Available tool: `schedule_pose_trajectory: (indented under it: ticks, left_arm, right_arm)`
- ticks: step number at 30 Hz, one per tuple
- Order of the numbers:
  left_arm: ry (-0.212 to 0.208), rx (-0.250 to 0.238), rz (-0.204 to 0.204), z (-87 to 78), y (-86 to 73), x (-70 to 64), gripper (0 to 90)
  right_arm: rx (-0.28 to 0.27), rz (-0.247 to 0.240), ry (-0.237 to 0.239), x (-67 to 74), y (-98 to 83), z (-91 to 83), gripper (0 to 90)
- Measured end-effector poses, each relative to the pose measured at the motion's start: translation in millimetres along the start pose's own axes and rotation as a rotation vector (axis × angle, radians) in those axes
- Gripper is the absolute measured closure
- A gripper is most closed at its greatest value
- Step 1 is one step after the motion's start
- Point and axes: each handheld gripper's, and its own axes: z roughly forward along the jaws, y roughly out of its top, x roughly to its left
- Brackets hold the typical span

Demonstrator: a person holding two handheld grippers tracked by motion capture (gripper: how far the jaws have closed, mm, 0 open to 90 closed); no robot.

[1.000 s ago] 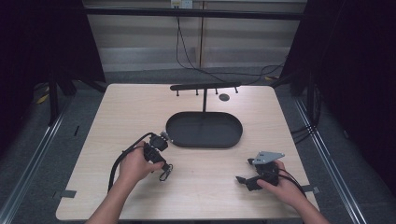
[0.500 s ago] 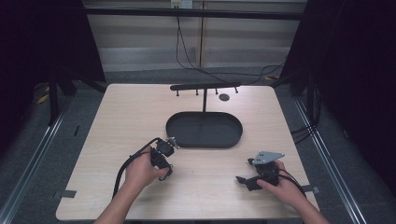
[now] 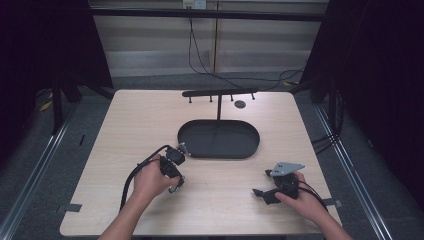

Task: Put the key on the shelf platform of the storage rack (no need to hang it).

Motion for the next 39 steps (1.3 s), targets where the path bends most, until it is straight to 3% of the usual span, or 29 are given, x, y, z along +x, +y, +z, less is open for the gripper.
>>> schedule_pose_trajectory:
  ticks: [11, 14, 39]
  left_arm:
    - [-0.017, -0.019, -0.020, -23.5, 4.8, 5.8, 73.2]
    - [-0.004, -0.021, -0.017, -29.7, 7.6, 6.9, 73.2]
    - [-0.006, -0.024, -0.004, -50.3, 47.1, 3.6, 73.2]
  right_arm:
    - [-0.001, -0.002, 0.001, -0.1, 0.0, 0.1, 12.3]
    - [0.000, 0.000, 0.000, 0.0, 0.0, 0.0, 12.3]
    - [0.000, -0.001, -0.001, 0.2, -0.1, -0.1, 12.4]
